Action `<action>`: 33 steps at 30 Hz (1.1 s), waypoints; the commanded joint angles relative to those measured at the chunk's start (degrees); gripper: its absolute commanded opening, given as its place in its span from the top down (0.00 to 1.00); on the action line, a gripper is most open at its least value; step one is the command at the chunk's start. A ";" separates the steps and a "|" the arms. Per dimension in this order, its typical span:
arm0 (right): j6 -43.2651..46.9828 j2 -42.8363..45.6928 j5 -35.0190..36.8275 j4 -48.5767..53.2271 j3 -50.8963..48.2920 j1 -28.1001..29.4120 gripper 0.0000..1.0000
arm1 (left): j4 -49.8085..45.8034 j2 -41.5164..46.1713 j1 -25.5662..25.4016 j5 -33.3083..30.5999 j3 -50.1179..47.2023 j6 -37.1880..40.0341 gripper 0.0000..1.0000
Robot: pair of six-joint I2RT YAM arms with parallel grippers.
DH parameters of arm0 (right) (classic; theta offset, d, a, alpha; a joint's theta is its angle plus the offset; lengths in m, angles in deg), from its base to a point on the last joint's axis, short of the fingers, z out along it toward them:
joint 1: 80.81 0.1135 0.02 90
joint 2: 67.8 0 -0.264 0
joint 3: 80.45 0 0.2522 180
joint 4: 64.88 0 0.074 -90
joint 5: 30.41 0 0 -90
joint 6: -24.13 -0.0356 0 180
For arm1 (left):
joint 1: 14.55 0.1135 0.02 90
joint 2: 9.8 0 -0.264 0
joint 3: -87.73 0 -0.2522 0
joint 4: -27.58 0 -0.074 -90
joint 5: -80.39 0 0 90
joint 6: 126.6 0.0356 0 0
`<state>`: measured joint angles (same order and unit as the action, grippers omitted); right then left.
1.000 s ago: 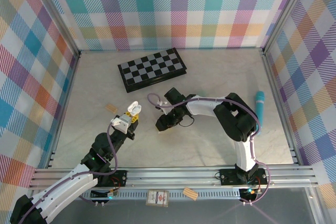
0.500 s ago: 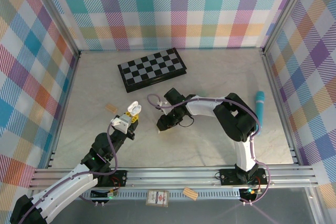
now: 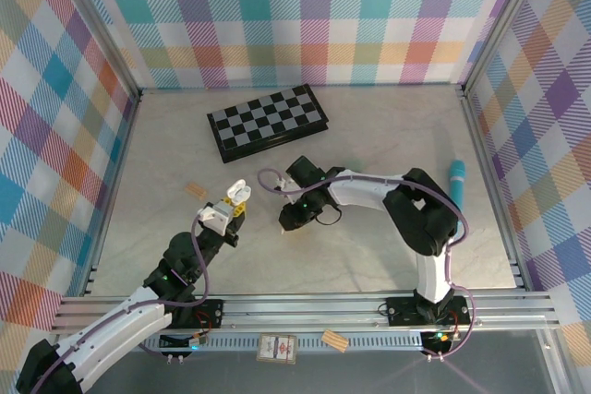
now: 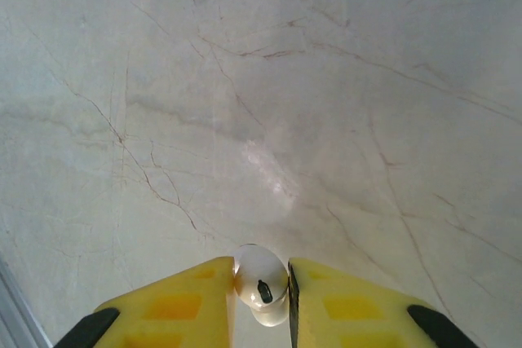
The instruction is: Insert the wireless bluetooth earbuds into the charging case
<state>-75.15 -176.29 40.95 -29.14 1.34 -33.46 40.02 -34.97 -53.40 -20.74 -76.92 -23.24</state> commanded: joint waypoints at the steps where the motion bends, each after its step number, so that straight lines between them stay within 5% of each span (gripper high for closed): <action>1: 1.72 5.98 7.87 1.06 -1.67 0.28 0.76 | 0.70 -1.52 0.44 2.67 3.48 0.91 0.89; 7: 4.21 16.89 19.94 -3.88 -7.39 0.29 0.78 | 2.18 -7.69 0.45 7.88 5.96 0.63 0.89; 16: 12.62 32.43 26.21 -8.16 -11.10 1.87 0.77 | 11.05 -19.82 0.27 14.79 8.79 -2.34 0.89; 33: 19.54 30.88 23.48 -17.62 -6.39 7.80 0.77 | 14.00 -24.71 -1.47 17.57 10.81 -3.92 0.90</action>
<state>-57.35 -144.16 66.63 -43.83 -7.35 -26.40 51.60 -60.30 -54.28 -4.46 -67.83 -26.43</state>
